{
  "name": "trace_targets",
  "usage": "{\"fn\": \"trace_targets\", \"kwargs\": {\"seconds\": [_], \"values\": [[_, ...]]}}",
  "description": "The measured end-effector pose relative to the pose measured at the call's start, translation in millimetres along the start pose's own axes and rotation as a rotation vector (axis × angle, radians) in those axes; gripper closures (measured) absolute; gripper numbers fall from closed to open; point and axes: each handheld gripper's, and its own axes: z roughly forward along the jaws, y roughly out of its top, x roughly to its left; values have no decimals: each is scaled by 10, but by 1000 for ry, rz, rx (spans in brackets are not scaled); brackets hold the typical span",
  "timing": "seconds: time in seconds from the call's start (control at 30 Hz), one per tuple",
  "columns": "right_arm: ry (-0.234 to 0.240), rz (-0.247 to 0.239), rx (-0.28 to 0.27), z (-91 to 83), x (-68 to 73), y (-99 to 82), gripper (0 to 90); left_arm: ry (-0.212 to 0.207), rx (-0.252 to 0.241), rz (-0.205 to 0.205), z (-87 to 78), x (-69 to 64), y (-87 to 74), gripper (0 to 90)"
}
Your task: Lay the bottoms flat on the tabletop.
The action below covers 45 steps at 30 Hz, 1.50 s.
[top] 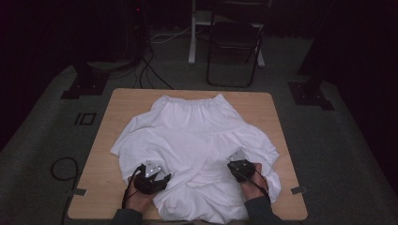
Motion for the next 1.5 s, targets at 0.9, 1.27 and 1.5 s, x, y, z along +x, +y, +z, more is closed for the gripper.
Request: {"fn": "trace_targets", "kwargs": {"seconds": [0.9,1.27,1.5], "values": [[-148,274,160,-512,-718,-1125,855,1,0,3,2,-1,1,450],[-203,354,179,-644,-886,-1272,819,4,19,1,3,-6,28,450],[-133,254,-8,-721,-780,-1004,707,-23,28,21,-56,-75,262,469]]}}
